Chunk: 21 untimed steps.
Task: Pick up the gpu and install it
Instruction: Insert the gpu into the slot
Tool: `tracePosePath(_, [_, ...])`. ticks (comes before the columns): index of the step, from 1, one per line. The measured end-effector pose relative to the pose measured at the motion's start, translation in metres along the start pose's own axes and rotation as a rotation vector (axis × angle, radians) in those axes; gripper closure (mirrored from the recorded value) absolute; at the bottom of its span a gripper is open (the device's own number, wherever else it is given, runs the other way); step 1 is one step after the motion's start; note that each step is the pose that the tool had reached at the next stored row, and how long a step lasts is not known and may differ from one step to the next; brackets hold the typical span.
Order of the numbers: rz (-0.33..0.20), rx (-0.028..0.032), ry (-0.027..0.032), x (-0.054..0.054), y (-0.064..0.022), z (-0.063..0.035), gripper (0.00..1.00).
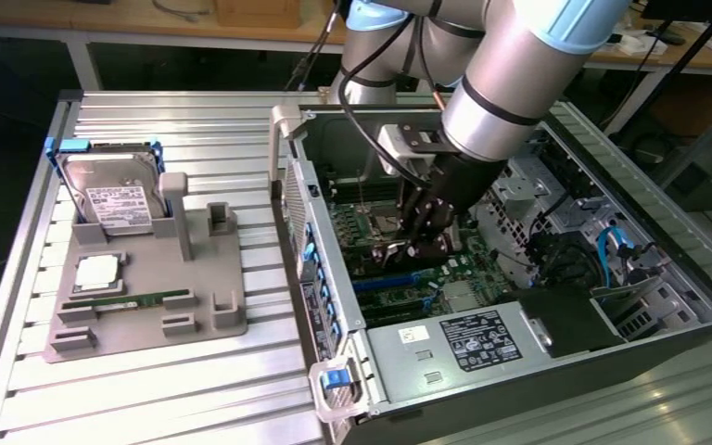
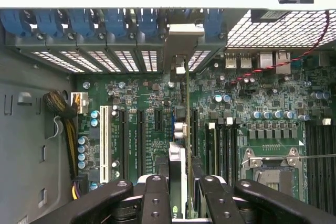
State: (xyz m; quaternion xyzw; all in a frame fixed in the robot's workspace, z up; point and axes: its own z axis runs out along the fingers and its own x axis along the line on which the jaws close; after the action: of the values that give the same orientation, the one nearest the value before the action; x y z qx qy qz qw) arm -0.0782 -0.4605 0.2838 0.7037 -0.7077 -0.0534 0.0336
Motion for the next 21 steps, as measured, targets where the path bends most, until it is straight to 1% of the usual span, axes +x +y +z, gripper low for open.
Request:
tracePosePath(10, [0.0,0.0,0.0001,0.0001,0.0043,0.0019,0.73])
tracePosePath(16, [0.0,-0.0007,0.0001,0.0001,0.0045,0.002,0.73])
tracePosePath(17, [0.0,-0.0056,-0.0001,0.0001,0.0045,0.0021,0.73])
tracePosePath(18, [0.0,-0.0138,-0.0004,0.0001,0.0044,0.0022,0.73])
tracePosePath(19, [0.0,-0.0272,-0.0005,0.0001,0.0042,0.0023,0.73])
tracePosePath(20, [0.0,-0.0385,-0.0002,0.0001,0.0042,0.0022,0.73])
tracePosePath(21, [0.001,-0.0465,0.0005,0.0001,0.0046,0.0019,0.73])
